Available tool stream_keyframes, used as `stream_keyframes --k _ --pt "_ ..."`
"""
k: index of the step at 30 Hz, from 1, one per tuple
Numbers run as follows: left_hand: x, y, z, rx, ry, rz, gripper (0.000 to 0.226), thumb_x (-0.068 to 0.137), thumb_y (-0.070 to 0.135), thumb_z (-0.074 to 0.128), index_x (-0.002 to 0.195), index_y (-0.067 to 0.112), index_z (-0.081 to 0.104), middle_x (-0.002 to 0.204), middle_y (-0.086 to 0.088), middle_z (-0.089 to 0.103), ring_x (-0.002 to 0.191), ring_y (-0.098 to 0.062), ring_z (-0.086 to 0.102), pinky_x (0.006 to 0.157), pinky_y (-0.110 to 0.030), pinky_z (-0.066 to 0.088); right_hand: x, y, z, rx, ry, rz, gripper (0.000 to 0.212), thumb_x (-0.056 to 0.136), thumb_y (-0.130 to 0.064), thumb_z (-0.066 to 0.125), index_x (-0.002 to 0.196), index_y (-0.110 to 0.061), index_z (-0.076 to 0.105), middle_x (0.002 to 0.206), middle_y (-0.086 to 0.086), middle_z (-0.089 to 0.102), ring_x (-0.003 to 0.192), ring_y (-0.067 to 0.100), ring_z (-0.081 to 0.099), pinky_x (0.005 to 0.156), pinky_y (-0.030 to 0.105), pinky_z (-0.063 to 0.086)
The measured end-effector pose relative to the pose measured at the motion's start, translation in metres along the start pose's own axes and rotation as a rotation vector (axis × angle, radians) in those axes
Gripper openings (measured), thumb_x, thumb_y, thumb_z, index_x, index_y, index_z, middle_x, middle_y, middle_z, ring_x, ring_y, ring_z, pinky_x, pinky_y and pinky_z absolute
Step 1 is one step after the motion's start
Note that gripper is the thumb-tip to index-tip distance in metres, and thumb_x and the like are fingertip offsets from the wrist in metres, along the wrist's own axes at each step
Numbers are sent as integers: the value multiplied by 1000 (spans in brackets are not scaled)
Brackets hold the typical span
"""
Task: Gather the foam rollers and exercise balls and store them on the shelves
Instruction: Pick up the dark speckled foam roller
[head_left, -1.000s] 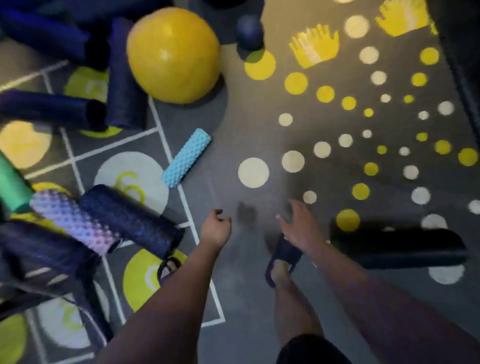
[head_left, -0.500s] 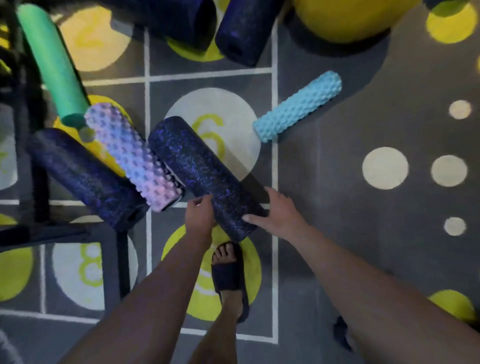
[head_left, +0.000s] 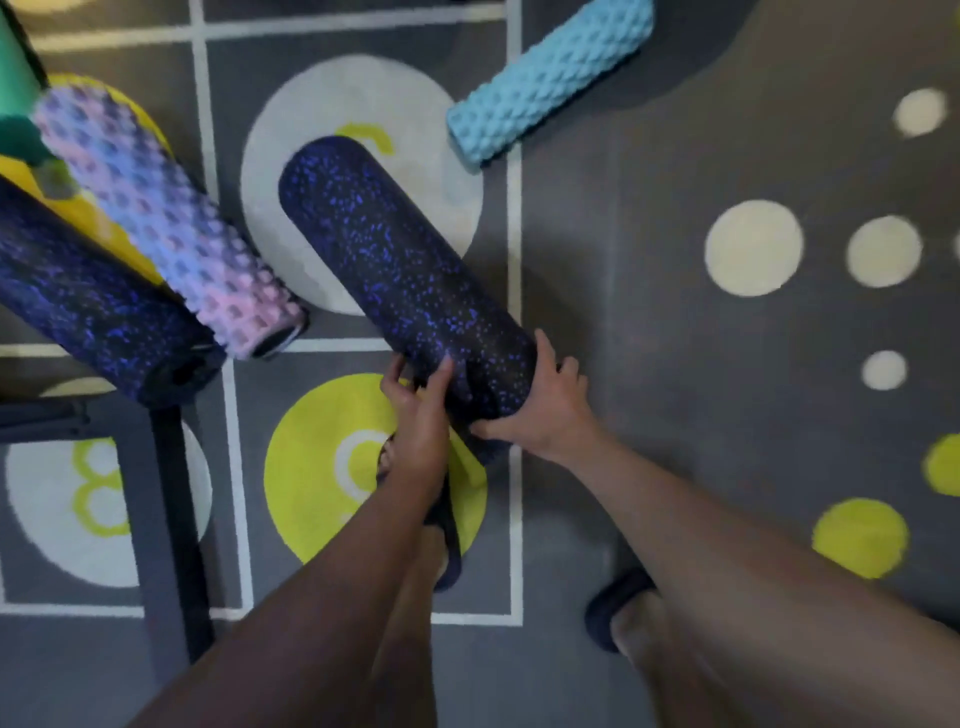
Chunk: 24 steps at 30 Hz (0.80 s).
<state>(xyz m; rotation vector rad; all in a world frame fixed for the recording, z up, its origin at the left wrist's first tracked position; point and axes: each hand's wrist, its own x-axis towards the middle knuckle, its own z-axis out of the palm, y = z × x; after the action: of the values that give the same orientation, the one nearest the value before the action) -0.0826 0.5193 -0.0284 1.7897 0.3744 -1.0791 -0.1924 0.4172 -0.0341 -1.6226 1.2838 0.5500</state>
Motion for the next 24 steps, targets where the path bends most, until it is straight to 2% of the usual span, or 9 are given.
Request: stream_keyframes --k 4,7,10,12,14,17,20,22,24 --pt "-56 31 76 68 43 134 88 65 62 70 139 23 42 137 -13 56 126 -24 56 112 -53 41 -47 45 -89 322 72 63 153 39 -64 93 160 -26 8 157 10 31 145 26 33 119 42 32" --pt "-93 45 142 206 50 320 80 69 59 65 135 16 49 134 -17 45 126 -27 49 114 -38 38 -61 86 -155 560 130 42 140 48 -48 99 160 -26 18 152 -4 41 136 10 44 111 28 38" --pt "-111 39 202 228 -117 558 63 85 33 67 137 5 45 136 -14 43 120 -7 50 105 -15 40 -64 129 -198 803 270 16 127 48 -38 100 155 -26 32 142 -6 53 122 6 56 100 24 46" --pt "-107 33 244 213 -275 659 56 90 31 64 138 8 48 139 -7 49 127 -3 50 110 -26 41 -58 157 -206 1029 406 33 120 48 -38 100 149 -30 36 137 -3 57 115 12 65 87 29 57" --pt "-92 23 287 326 -429 690 47 93 30 60 136 13 56 140 -4 57 131 -11 52 113 -33 40 -43 179 -199 1294 528 103 118 50 -39 99 149 -30 36 137 1 60 111 25 69 77 37 62" --pt "-72 -4 358 615 -635 617 39 97 26 56 135 18 60 135 -5 63 124 -18 59 111 -35 43 -14 220 -192 1531 837 216 114 42 -52 99 140 -29 47 125 0 69 106 24 72 89 50 60" --pt "-51 -51 423 956 -859 640 43 100 31 53 143 27 54 138 -1 63 126 -20 59 109 -32 42 24 263 -192 1661 1163 351 111 39 -53 95 134 -19 50 126 6 67 105 19 71 91 45 60" --pt "-38 -85 457 1034 -1024 755 43 101 23 51 143 30 55 142 5 60 130 -15 55 111 -27 39 54 291 -197 1628 1371 522 112 39 -61 91 135 -21 49 132 9 61 110 23 66 96 45 57" --pt "-15 -110 486 1086 -1141 851 42 100 14 48 137 30 61 138 7 63 127 -12 56 105 -19 38 85 316 -204 1497 1458 780 111 48 -67 88 140 -25 44 138 15 48 124 35 53 105 49 46"
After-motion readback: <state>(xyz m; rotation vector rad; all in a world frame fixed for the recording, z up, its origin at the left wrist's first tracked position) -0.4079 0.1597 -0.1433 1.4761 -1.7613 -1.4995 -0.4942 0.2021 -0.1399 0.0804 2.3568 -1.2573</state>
